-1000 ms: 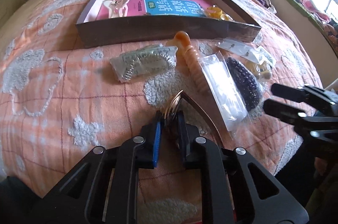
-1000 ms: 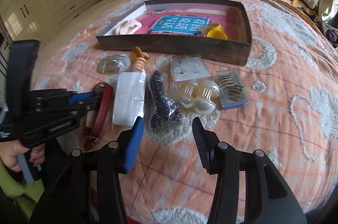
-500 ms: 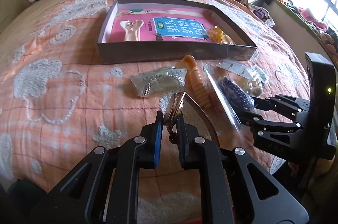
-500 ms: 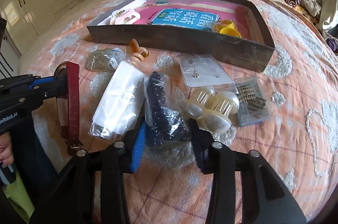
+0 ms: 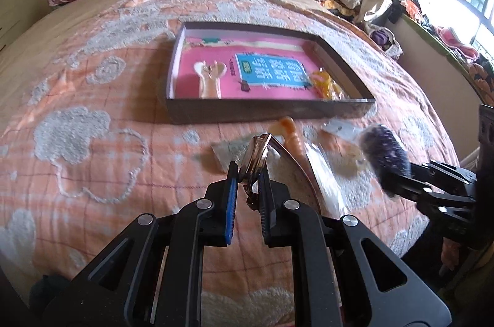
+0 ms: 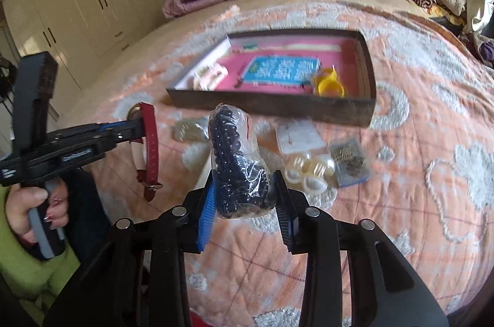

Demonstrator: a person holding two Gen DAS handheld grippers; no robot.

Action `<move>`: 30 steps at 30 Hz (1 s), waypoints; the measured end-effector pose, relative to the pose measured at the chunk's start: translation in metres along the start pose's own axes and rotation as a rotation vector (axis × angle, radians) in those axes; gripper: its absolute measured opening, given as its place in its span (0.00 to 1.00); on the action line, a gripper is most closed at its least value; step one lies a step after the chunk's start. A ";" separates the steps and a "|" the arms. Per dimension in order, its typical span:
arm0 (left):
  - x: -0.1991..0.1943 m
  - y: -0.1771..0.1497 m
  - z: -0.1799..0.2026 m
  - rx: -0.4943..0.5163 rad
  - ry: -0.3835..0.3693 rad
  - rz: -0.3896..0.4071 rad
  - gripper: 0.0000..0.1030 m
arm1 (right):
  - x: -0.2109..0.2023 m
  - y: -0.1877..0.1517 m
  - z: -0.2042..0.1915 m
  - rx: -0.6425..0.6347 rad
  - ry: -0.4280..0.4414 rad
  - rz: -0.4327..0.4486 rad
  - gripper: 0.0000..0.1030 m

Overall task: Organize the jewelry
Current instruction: 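Carry the watch and bead bracelet into the box and open both tools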

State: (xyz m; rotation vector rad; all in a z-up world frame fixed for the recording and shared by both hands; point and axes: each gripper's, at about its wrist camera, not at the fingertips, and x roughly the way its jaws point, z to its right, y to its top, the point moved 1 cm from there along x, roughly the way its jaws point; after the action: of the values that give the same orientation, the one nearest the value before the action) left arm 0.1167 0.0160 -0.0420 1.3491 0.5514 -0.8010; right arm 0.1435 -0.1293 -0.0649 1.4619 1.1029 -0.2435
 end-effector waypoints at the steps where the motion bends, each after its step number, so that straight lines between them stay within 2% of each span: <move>1: -0.001 0.003 -0.001 -0.003 0.004 0.007 0.06 | -0.003 0.003 -0.001 0.000 0.002 0.008 0.33; 12: -0.007 0.032 -0.010 -0.009 0.011 0.042 0.06 | -0.023 0.038 -0.003 -0.017 -0.019 0.097 0.33; 30: 0.006 0.081 0.012 0.053 -0.035 0.078 0.06 | -0.040 0.079 0.023 0.020 -0.103 0.191 0.33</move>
State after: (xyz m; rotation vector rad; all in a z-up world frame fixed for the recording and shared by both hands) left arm 0.1817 0.0052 0.0062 1.3940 0.4505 -0.7784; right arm 0.1901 -0.1537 0.0092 1.5439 0.8747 -0.1929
